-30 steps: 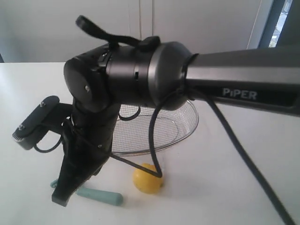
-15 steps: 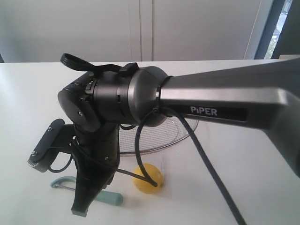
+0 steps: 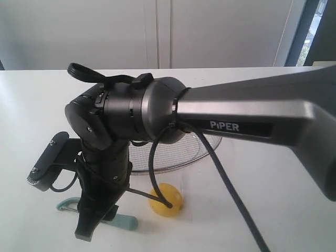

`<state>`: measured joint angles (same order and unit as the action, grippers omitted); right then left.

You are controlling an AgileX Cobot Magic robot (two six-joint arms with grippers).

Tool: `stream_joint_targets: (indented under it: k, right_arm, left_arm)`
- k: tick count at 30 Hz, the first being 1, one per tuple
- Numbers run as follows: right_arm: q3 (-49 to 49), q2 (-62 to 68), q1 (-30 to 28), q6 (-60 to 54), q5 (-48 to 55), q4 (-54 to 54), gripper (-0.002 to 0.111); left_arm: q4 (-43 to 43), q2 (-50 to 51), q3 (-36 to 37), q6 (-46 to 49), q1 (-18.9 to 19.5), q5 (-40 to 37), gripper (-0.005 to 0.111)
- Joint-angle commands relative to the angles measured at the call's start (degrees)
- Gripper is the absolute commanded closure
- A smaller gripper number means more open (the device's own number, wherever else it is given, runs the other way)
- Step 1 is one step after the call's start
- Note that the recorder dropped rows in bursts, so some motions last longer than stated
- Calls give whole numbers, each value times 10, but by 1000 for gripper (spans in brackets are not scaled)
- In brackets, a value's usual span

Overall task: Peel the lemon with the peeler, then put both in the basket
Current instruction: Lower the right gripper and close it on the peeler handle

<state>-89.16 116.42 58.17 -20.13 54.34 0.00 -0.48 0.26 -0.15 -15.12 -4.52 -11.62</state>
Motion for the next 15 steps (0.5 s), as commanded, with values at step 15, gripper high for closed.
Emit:
stream_joint_targets:
  k: [15]
  right_arm:
    - [-3,35,0,-56,-4,4,55]
  left_arm:
    - [-3,-3,1,1,-2,1,107]
